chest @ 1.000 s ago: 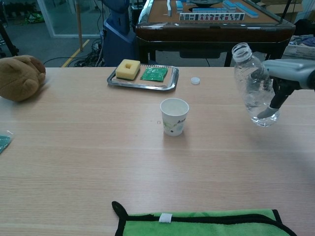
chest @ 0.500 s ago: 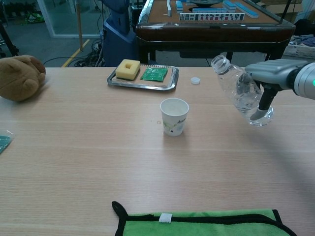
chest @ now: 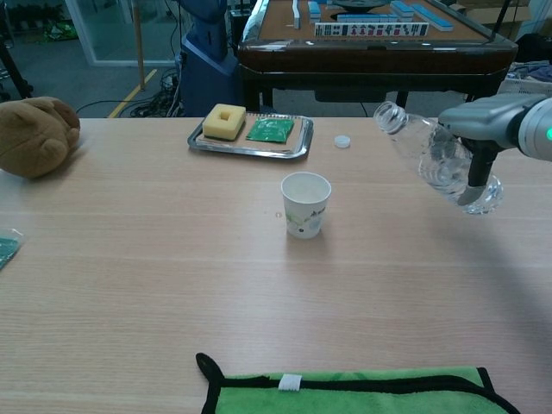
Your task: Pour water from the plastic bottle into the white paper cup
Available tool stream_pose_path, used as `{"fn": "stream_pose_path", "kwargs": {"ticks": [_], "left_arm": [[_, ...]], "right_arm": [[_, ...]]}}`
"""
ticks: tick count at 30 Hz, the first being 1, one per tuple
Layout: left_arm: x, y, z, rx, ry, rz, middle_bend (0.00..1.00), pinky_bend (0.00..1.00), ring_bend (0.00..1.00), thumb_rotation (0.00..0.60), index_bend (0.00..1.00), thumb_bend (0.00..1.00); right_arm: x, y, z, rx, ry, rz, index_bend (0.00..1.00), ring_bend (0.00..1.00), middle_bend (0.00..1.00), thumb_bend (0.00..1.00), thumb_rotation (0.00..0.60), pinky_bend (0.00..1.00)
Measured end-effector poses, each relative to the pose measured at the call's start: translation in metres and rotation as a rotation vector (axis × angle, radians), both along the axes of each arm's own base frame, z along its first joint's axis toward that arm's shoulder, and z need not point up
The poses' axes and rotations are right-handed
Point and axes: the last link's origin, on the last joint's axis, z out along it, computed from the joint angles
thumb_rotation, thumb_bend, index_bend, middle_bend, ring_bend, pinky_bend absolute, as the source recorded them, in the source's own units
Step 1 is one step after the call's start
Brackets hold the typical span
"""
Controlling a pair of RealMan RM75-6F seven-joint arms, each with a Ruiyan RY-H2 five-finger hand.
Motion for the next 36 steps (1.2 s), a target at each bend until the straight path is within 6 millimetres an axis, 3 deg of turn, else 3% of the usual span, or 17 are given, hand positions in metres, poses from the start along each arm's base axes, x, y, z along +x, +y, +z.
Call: {"fn": "stream_pose_path", "kwargs": {"ticks": [16, 36], "left_arm": [[0.000, 0.000, 0.002, 0.005, -0.002, 0.001, 0.19, 0.49, 0.27, 0.600, 0.38, 0.07], [0.002, 0.000, 0.003, 0.006, -0.003, -0.003, 0.19, 0.49, 0.27, 0.600, 0.38, 0.07]], "right_arm": [[0.009, -0.004, -0.005, 0.021, 0.142, -0.012, 0.60, 0.48, 0.60, 0.21, 0.600, 0.48], [0.041, -0.011, -0.022, 0.042, 0.246, 0.006, 0.60, 0.48, 0.60, 0.22, 0.600, 0.48]]}}
